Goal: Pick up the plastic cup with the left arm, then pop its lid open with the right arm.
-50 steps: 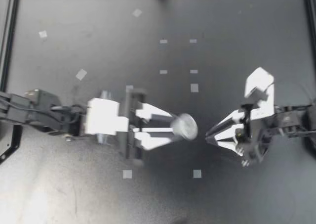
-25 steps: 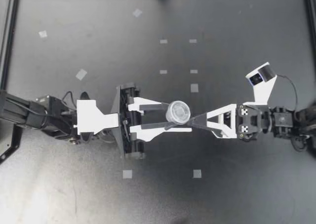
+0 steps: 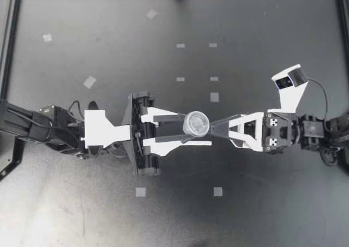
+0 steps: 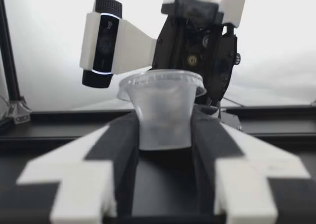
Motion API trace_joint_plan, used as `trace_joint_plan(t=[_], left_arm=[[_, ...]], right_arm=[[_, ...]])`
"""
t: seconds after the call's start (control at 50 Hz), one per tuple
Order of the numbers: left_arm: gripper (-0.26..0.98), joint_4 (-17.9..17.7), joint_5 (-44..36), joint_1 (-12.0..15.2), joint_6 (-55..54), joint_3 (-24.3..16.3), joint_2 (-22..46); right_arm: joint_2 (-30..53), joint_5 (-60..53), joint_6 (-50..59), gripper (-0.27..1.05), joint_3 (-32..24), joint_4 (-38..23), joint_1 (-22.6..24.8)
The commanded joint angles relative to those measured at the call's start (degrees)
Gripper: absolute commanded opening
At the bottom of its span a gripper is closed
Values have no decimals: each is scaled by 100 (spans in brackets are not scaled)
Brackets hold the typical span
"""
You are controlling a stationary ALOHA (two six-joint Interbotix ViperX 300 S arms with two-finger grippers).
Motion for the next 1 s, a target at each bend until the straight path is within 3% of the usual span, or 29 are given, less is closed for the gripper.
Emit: trace_joint_plan(t=[0.0, 0.14, 0.44, 0.56, 0.82, 0.98], left_arm=[[15, 0, 229, -44, 9, -114, -149], [15, 0, 659, -114, 18, -220, -149], [15, 0, 677, -132, -18, -211, -149], [15, -9, 686, -132, -79, -237, -167], [15, 0, 738, -132, -360, -123, -316], [15, -9, 888, -132, -369, -132, -334]], right_arm=[[-343, -193, -211, 77, -97, -70, -114], [-844, -220, -896, 77, 9, -70, -211], [-1898, 624, -1925, 76, 176, -158, -378], [-2180, 1556, -3173, 76, 176, -422, -404], [-2259, 2909, -7022, 76, 264, -510, -404], [-2180, 2936, -7928, 76, 290, -492, -404]])
